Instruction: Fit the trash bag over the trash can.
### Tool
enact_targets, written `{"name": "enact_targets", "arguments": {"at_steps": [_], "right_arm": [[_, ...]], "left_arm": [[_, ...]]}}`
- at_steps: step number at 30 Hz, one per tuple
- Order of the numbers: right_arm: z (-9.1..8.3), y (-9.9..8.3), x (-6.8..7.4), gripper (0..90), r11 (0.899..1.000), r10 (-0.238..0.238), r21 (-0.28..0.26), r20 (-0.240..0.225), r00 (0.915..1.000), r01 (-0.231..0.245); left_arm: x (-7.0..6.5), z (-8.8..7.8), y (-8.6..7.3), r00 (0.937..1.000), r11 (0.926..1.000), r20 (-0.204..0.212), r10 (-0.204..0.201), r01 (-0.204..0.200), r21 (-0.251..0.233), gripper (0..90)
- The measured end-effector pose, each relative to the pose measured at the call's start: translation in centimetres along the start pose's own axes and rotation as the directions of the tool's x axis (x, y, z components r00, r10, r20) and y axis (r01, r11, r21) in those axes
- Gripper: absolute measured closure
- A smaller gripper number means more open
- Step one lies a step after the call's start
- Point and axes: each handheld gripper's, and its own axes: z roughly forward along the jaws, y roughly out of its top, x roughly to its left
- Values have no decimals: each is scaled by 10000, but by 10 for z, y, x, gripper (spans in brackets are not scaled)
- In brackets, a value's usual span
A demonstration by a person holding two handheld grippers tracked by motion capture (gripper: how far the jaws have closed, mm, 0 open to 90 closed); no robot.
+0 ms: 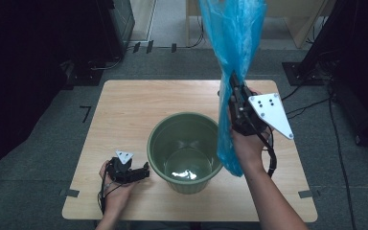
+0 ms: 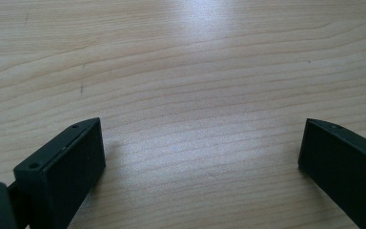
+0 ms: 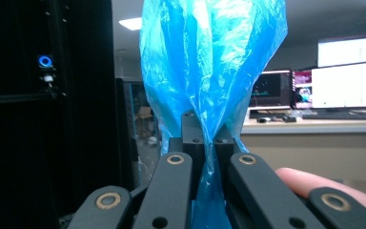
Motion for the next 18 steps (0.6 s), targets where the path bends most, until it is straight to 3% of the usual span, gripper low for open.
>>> {"name": "enact_targets", "arguments": {"at_steps": [4, 11, 18], "right_arm": [[8, 5, 17, 900, 9997, 201, -123, -206, 9996, -203], [17, 4, 35, 900, 9990, 375, -224, -325, 9988, -382], [23, -8, 45, 900, 9991, 281, -306, -186, 9994, -286]], "left_arm": [[0, 0, 0, 10000, 10000, 1, 0, 0, -1, 12], [0, 0, 0, 10000, 10000, 2, 0, 0, -2, 12], [0, 0, 0, 10000, 10000, 10, 2, -2, -6, 12]]}}
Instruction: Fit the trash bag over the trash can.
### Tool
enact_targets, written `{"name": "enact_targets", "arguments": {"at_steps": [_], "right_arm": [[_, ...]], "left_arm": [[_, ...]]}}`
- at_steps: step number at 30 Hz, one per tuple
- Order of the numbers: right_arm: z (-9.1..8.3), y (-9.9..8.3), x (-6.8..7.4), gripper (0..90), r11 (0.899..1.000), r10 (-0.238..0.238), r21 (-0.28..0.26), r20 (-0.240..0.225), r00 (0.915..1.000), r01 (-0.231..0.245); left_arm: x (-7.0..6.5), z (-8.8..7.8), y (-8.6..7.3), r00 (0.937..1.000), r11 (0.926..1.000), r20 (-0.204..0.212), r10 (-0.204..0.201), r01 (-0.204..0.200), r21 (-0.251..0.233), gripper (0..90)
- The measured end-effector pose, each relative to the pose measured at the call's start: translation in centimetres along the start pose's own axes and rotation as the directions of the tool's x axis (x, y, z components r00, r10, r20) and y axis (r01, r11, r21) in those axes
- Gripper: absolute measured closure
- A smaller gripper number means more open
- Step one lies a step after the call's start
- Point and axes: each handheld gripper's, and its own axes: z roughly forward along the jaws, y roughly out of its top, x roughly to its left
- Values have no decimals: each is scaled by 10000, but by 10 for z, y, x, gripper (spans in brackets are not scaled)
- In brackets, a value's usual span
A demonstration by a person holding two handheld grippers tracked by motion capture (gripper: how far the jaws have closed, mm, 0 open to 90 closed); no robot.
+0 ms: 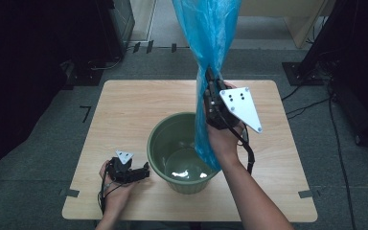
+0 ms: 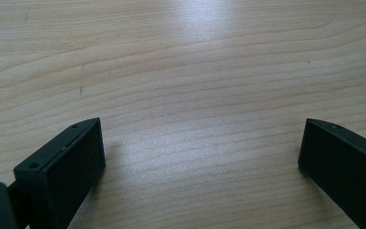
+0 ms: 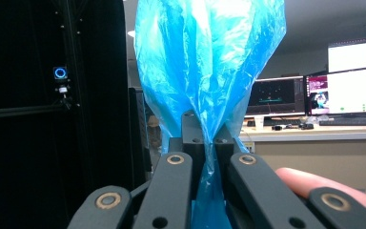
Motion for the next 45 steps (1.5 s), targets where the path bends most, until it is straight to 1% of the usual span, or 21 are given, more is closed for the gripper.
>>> {"name": "enact_targets", "arguments": {"at_steps": [3, 5, 10, 12, 15, 18, 22, 26, 27, 28, 31, 33, 35, 36, 38, 39, 40, 41, 43, 44, 45], "right_arm": [[5, -2, 3, 900, 10000, 80, 50, 60, 9999, -80], [7, -2, 6, 900, 10000, 21, -26, 83, 10000, -21], [9, -5, 14, 900, 9999, -146, -75, -84, 9999, 145], [7, -10, 15, 900, 9998, -204, 14, -97, 9997, 204], [4, -14, 12, 900, 9998, -136, 173, -143, 9998, 138], [-3, -15, 8, 900, 9995, -91, 306, -227, 9997, 98], [-16, -15, 5, 900, 9992, -42, 402, -500, 9987, 62], [-30, -18, 1, 877, 9981, 132, 614, -883, 9960, -78], [-38, -21, -2, 871, 9976, 133, 683, -986, 9950, -66], [-38, -21, -2, 871, 9976, 133, 683, -986, 9950, -66], [-47, -24, -5, 847, 9973, 120, 735, -1149, 9933, -36], [-53, -24, -6, 798, 9967, 64, 813, -1341, 9909, 45], [-57, -25, -7, 704, 9965, 81, 837, -1612, 9869, 55], [-60, -25, -7, 644, 9960, 98, 896, -1787, 9839, 63], [-66, -27, -6, 435, 9957, -20, 904, -1769, 9842, 182], [-69, -27, -5, 386, 9954, -116, 918, -1729, 9849, 278], [-77, -28, -5, 308, 9941, -344, 948, -1805, 9830, 522], [-77, -28, -5, 308, 9941, -344, 948, -1805, 9830, 522], [-82, -28, -6, 265, 9923, -382, 1084, -1915, 9807, 598], [-84, -28, -7, 263, 9918, -417, 1105, -1919, 9805, 638], [-87, -29, -8, 264, 9913, -429, 1137, -1939, 9801, 658]], "left_arm": [[0, 0, 0, 10000, 10000, 7, -9, 9, -3, 12], [0, 0, 0, 10000, 10000, 2, -9, 9, -8, 12], [0, 0, 0, 10000, 10000, -1, -7, 7, -11, 12], [0, 0, 0, 10000, 10000, 17, -5, 5, 11, 12], [0, 0, 0, 10000, 10000, 26, -3, 3, 4, 12], [0, 0, 0, 10000, 10000, 22, 7, -7, 3, 12], [0, 0, 0, 10000, 10000, 22, -3, 3, 5, 12], [0, 0, 0, 10000, 10000, 23, -2, 2, 5, 12], [0, 0, 0, 10000, 10000, 21, 10, -10, 3, 12], [0, 0, 0, 10000, 10000, 17, 8, -8, 6, 12], [0, 0, 0, 10000, 10000, 12, 7, -7, 6, 12], [0, 0, 0, 10000, 10000, 10, 0, 0, 5, 12], [0, 0, 0, 10000, 10000, 9, 1, -1, 0, 12], [0, 0, 0, 10000, 10000, 12, 1, -1, 1, 12], [0, 0, 0, 10000, 10000, 6, 1, -1, 1, 12], [-1, -1, 0, 10000, 10000, -18, 12, -12, -28, 12], [-2, -1, -1, 10000, 10000, -44, 63, -63, -63, 35], [-2, -2, -1, 9999, 9998, -110, 77, -78, -162, 35], [-2, -4, -2, 9996, 9995, -279, 90, -98, -285, 50], [-1, -5, -2, 9996, 9995, -271, -1, -7, -327, 50], [1, -7, 0, 9996, 9989, -175, -222, 215, -417, 51]]}}
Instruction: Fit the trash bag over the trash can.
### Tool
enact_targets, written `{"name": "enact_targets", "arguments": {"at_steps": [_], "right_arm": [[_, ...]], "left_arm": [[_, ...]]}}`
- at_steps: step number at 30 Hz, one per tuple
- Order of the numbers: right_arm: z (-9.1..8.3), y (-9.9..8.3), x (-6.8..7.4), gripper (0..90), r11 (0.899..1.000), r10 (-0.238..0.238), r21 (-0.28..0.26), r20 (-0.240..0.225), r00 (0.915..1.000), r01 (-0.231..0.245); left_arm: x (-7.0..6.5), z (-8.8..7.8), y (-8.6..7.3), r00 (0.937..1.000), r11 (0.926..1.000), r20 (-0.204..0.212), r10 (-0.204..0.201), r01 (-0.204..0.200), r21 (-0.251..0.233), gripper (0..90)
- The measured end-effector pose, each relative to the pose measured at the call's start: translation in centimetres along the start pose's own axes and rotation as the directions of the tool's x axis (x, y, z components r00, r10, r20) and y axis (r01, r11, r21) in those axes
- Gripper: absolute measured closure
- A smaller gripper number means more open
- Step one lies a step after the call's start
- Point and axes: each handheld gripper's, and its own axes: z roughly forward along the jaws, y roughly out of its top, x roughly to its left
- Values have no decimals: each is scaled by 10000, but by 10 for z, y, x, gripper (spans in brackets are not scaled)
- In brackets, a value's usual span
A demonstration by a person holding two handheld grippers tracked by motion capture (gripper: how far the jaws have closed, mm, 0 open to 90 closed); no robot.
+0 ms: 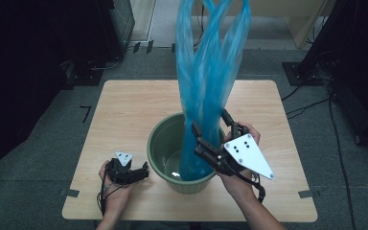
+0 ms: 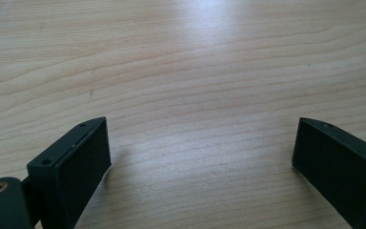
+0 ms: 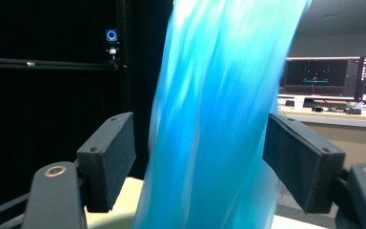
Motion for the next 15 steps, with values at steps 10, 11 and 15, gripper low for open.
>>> {"name": "enact_targets", "arguments": {"at_steps": [10, 11, 15], "right_arm": [[-8, 1, -19, 484, 9999, -151, 36, 478, 9987, 150], [-7, 0, -22, 555, 9999, -98, 88, 583, 9982, 93], [5, -4, -37, 867, 9988, 136, 464, 488, 9987, -158]], "left_arm": [[-3, -52, 34, 9891, 9548, 974, -1105, 1328, -2659, 143], [-4, -60, 39, 9866, 9443, 1163, -1146, 1445, -2957, 143], [-6, -82, 57, 9774, 9081, 1749, -1186, 1780, -3791, 154]]}}
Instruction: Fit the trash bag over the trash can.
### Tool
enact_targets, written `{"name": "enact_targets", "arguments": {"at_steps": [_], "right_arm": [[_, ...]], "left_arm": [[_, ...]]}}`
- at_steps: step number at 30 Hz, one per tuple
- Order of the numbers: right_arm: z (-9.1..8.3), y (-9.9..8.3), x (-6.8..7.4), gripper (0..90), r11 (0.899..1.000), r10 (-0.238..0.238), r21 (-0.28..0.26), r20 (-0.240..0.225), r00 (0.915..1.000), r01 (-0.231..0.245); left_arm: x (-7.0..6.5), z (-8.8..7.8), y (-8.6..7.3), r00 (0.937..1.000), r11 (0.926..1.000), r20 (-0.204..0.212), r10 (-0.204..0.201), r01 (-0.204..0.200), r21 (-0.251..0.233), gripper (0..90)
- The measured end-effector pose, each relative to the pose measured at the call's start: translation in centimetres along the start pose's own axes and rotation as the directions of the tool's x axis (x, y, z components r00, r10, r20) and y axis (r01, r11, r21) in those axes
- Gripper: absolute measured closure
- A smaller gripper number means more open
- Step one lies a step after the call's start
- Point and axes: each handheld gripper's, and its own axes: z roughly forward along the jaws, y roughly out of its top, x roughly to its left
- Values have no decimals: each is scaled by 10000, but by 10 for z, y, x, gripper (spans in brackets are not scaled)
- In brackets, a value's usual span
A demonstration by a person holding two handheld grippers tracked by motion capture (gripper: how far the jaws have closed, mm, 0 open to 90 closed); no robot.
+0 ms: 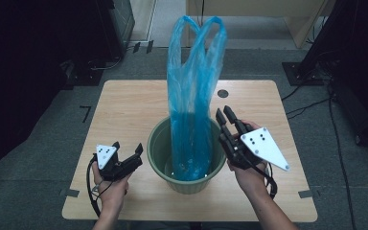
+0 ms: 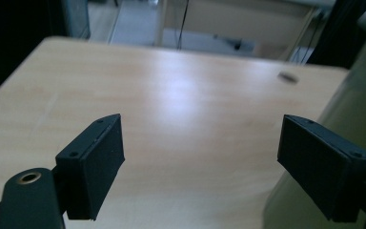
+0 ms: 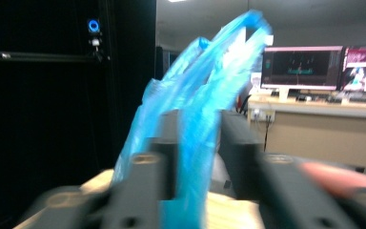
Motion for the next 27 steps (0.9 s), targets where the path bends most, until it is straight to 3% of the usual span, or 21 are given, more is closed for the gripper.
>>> {"name": "enact_targets", "arguments": {"at_steps": [2, 3, 6, 13, 21, 24, 27], "right_arm": [[11, -1, -7, 892, 9990, 327, 320, -36, 9995, -326], [18, -2, -11, 889, 9975, 497, 495, 168, 9986, -505], [33, -1, -20, 831, 9912, 1041, 780, 350, 9939, -1066], [51, -1, -17, 627, 9894, 839, 1178, 117, 9964, -847], [87, 0, -13, 450, 9729, 1129, 2006, 202, 9934, -1147], [104, -1, -14, 458, 9562, 1484, 2473, 509, 9876, -1564], [115, -5, -15, 601, 9362, 1984, 2871, 446, 9791, -2028]], "left_arm": [[-4, -4, 14, 9994, 9988, 264, -226, 237, -425, 200], [-7, -5, 20, 9989, 9977, 374, -279, 302, -614, 217], [-17, -6, 36, 9980, 9949, 635, -44, 108, -1001, 232], [-37, 2, 58, 9954, 9882, 817, 506, -381, -1483, 313], [-51, 8, 67, 9890, 9809, 1227, 827, -590, -1853, 366], [-54, 8, 68, 9882, 9802, 1281, 837, -585, -1891, 374], [-55, 7, 68, 9878, 9786, 1310, 843, -572, -1979, 378]]}}
